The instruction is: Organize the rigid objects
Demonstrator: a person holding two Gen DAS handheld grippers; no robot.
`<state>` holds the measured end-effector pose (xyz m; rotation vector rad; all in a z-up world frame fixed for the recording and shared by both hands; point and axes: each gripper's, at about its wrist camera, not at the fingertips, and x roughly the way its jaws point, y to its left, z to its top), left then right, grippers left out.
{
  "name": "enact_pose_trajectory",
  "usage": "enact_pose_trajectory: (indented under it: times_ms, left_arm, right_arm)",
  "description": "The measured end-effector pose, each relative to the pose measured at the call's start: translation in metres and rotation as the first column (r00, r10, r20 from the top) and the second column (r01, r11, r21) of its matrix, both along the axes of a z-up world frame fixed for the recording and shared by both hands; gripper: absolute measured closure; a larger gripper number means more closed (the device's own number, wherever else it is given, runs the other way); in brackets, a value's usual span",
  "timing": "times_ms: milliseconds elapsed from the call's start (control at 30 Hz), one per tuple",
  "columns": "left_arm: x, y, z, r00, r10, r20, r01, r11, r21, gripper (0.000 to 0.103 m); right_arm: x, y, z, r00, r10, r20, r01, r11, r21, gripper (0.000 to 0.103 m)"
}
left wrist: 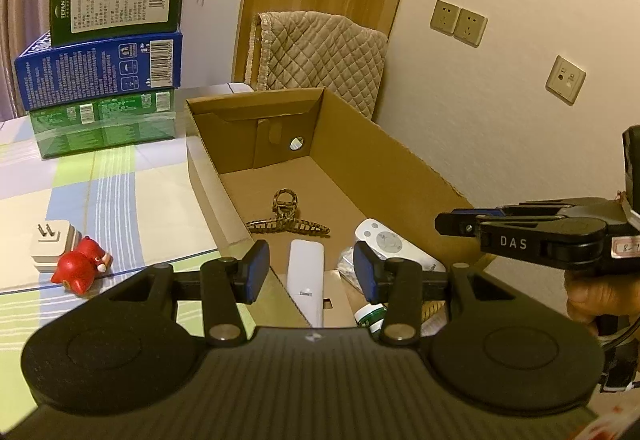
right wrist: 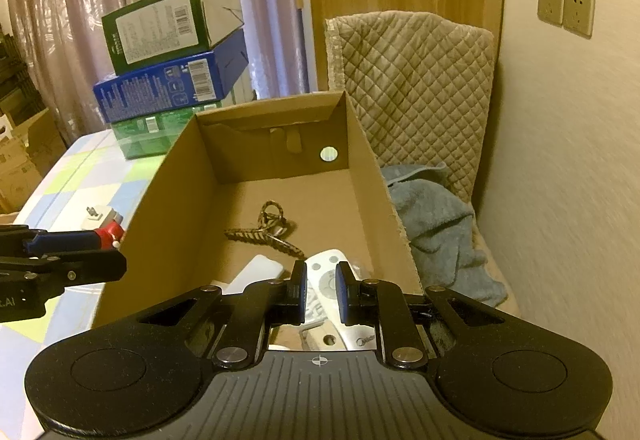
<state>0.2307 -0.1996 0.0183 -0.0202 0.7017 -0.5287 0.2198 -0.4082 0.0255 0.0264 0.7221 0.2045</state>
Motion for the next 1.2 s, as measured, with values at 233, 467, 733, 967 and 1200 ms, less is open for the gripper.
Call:
enact_pose_trajectory:
  times_ms: [233,467,733,967,1200]
  left_arm:
    - [-0.01,0.013,0.012,1.0,0.013,0.019,-0.013,1.0,-0.004,0.062]
    - [-0.023,0.035,0.025,0.998,0.04,0.04,-0.04,0.999,0.001,0.062]
    - [-0.047,0.081,0.04,0.993,0.098,0.067,-0.099,0.995,0.016,0.061]
    - [-0.067,0.147,0.043,0.977,0.199,0.079,-0.203,0.978,0.039,0.058]
    - [-0.082,0.207,0.041,0.953,0.291,0.084,-0.297,0.953,0.068,0.054]
  right_arm:
    - [-0.013,0.01,0.015,1.0,0.013,0.025,-0.013,1.0,0.013,0.09]
    - [-0.028,0.024,0.032,0.998,0.031,0.057,-0.032,0.999,0.029,0.09]
    - [-0.048,0.046,0.052,0.994,0.053,0.095,-0.058,0.998,0.04,0.089]
    - [-0.062,0.074,0.064,0.989,0.089,0.118,-0.095,0.995,0.04,0.089]
    - [-0.069,0.111,0.071,0.98,0.148,0.134,-0.157,0.986,0.059,0.076]
